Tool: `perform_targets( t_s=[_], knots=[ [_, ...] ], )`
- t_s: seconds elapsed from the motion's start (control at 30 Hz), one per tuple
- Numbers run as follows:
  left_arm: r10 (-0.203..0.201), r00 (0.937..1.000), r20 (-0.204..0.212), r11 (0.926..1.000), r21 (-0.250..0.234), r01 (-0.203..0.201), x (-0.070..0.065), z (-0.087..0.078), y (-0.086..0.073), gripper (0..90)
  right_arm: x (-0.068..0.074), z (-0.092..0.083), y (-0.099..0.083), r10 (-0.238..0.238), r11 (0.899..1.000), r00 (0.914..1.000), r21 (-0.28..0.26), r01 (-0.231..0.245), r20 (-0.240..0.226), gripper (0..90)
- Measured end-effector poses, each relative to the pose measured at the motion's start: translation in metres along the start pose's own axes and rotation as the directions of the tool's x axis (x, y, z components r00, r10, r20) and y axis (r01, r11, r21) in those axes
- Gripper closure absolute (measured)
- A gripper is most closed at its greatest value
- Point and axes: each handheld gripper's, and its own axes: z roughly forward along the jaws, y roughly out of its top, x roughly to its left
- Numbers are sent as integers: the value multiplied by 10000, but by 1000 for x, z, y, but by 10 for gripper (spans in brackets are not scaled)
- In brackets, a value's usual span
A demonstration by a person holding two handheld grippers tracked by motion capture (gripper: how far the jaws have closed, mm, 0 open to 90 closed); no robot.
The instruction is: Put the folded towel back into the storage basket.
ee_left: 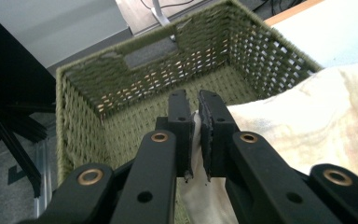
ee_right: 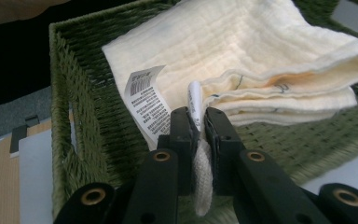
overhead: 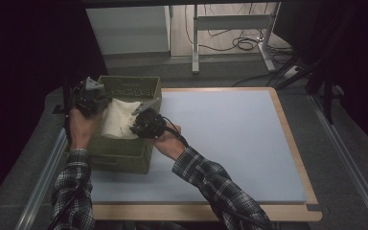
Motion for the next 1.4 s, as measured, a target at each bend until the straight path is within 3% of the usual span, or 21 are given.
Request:
perform_targets(
  t_s=[0.1, 0.3, 0.83, 1.13, 1.4],
  knots=[
    [-117, 9999, 65, 9999, 50, 116, 4, 4, -7, 839, 7, 12, 1, -185, 9995, 9998, 269, 186, -33, 822],
    [53, 10000, 75, 9993, 382, -55, 6, 14, -16, 839, 14, 29, 3, -326, 9966, 9994, 757, 331, -78, 821],
    [399, 9988, 284, 9894, 1387, -435, 13, 42, -33, 826, 17, 57, 8, -656, 9823, 9978, 1763, 627, 105, 820],
    [404, 9984, 393, 9887, 1428, -456, 14, 48, -35, 826, 15, 66, 13, -859, 9662, 9962, 2454, 792, 166, 818],
    [652, 9968, 464, 9796, 1874, -728, 13, 57, -38, 822, 14, 77, 11, -1139, 9510, 9934, 2907, 1051, 132, 791]
  ],
)
